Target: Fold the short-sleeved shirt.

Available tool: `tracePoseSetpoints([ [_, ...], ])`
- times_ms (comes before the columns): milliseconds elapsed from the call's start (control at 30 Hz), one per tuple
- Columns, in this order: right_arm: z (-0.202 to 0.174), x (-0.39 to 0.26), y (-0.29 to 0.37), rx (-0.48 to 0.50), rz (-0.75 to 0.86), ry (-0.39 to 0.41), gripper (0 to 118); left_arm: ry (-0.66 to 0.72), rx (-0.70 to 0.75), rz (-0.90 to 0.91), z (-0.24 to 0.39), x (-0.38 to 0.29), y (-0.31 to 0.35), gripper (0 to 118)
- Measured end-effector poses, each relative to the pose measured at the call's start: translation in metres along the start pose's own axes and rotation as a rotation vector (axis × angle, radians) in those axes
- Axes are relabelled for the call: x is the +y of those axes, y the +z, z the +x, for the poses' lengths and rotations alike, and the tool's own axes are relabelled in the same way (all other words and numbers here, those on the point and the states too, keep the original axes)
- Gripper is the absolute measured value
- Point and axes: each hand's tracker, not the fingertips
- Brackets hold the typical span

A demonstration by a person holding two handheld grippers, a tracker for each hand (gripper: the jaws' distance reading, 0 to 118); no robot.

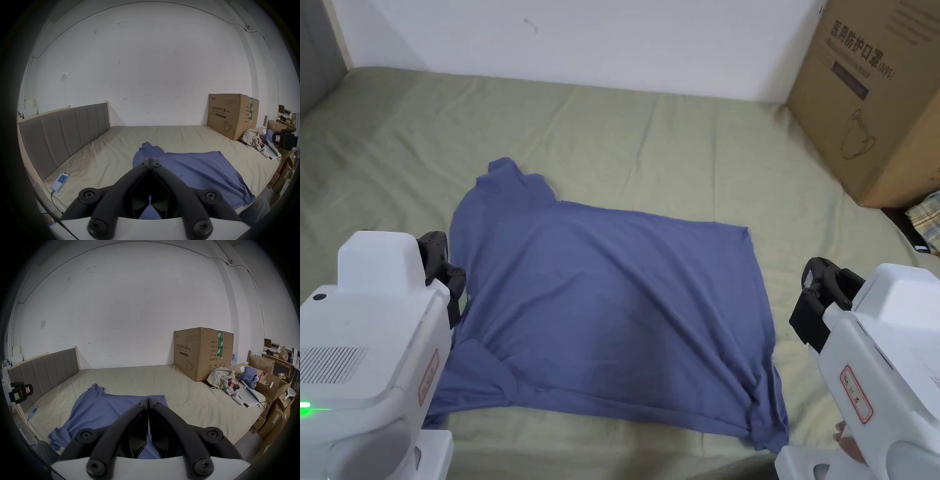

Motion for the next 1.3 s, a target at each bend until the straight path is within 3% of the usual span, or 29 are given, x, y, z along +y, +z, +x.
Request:
tracePoseSetpoints([
  [267, 0.002, -0.004, -0.006, 0.028, -0.025, -0.003, 0, 0.077, 0.010, -0.074, -0.022, -0.001, -0.005, 0],
  [400, 0.006, -0.007, -0.011, 0.043, -0.049, -0.004, 0, 0.158, 0.071, -0.217, -0.050, -0.004, -0.018, 0],
  [433, 0.007, -0.009, -0.014, 0.049, -0.055, -0.009, 0, 0.159, 0.081, -0.277, -0.056, -0.008, -0.023, 6],
  [467, 0.007, -0.010, -0.015, 0.052, -0.059, -0.009, 0, 0.159, 0.103, -0.336, -0.063, -0.014, -0.029, 20],
  [533, 0.007, -0.012, -0.018, 0.052, -0.070, 0.008, 0, 0.197, 0.109, -0.490, -0.076, -0.027, -0.042, 76],
  [567, 0.005, -0.013, -0.018, 0.051, -0.075, 0.016, 0, 0.235, 0.091, -0.534, -0.081, -0.035, -0.045, 96],
  [600, 0.005, -0.014, -0.019, 0.051, -0.083, 0.018, 0, 0.276, 0.085, -0.565, -0.085, -0.044, -0.046, 112],
  [633, 0.005, -0.016, -0.022, 0.059, -0.100, 0.018, 0, 0.281, 0.073, -0.601, -0.087, -0.053, -0.050, 115],
  [867, 0.002, -0.026, -0.030, 0.069, -0.152, 0.022, 0, 0.066, 0.081, -0.806, -0.071, -0.114, -0.069, 111],
  [933, 0.001, -0.027, -0.031, 0.067, -0.157, 0.019, 0, 0.057, 0.066, -0.861, -0.066, -0.127, -0.074, 93],
  [967, 0.000, -0.027, -0.029, 0.068, -0.158, 0.022, 0, 0.066, 0.067, -0.875, -0.065, -0.132, -0.077, 78],
  [1033, 0.000, -0.027, -0.029, 0.062, -0.163, 0.026, 0, 0.097, 0.070, -0.908, -0.064, -0.142, -0.082, 34],
  [1100, 0.002, -0.028, -0.028, 0.058, -0.170, 0.027, 0, 0.143, 0.013, -0.936, -0.063, -0.144, -0.085, 8],
  [1200, 0.007, -0.029, -0.026, 0.038, -0.175, 0.025, 0, 0.106, 0.016, -0.901, -0.059, -0.133, -0.083, 0],
  [1300, 0.015, -0.031, -0.027, 0.017, -0.211, 0.009, 0, 0.145, 0.019, -0.835, -0.061, -0.121, -0.075, 0],
])
